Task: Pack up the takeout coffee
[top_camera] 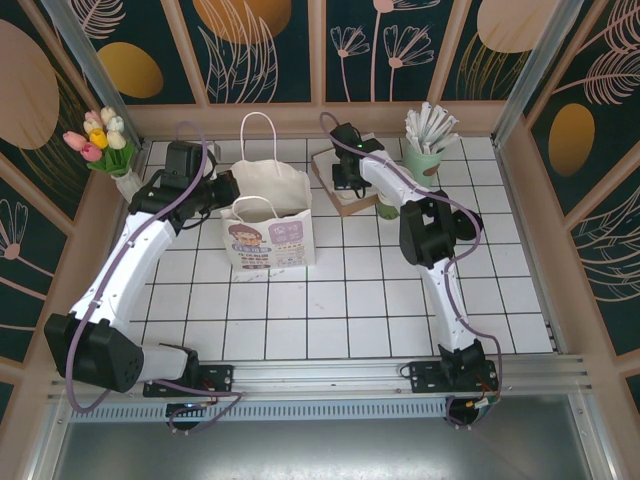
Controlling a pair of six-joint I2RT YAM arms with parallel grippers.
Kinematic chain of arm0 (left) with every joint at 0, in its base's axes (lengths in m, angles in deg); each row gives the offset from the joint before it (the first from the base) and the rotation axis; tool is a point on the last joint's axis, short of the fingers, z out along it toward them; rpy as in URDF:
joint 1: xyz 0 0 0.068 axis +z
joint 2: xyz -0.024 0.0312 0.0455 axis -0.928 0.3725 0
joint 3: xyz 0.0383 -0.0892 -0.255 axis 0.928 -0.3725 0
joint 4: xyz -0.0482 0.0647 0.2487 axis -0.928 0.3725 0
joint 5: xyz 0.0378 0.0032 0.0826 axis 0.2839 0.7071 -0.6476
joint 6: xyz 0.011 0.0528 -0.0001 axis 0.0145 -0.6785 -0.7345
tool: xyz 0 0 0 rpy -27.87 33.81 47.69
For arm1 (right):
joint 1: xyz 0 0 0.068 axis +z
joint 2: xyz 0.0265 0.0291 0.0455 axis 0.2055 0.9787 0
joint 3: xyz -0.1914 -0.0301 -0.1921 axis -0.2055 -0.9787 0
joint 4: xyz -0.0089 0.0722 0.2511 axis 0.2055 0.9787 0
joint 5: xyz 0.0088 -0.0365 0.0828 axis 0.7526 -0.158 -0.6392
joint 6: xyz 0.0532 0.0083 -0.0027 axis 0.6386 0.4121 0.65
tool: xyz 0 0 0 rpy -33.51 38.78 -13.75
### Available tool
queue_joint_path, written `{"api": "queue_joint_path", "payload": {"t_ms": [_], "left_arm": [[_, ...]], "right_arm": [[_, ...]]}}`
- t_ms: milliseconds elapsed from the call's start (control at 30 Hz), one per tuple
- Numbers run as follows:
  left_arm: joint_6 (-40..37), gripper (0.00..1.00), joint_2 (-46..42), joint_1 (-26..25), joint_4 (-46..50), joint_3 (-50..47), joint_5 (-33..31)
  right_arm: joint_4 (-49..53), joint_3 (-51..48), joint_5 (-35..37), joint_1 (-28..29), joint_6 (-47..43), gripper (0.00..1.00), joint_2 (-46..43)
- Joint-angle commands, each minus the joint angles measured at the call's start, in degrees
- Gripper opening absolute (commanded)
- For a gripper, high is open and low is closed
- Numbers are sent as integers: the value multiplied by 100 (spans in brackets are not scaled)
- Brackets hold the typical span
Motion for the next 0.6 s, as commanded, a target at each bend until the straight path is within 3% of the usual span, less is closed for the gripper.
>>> {"api": "queue_joint_path", "payload": {"t_ms": [0, 233, 567], "left_arm": [[290, 0, -57, 7, 47, -175, 300], [963, 0, -114, 0, -333, -337, 499], [2340, 0, -538, -47, -1245, -927, 446]], "right_arm": [[42, 135, 244, 50, -123, 0, -234], [-750, -440, 389, 54, -292, 0, -1107], [-3115, -2614, 368, 42, -952, 0, -2673]]}}
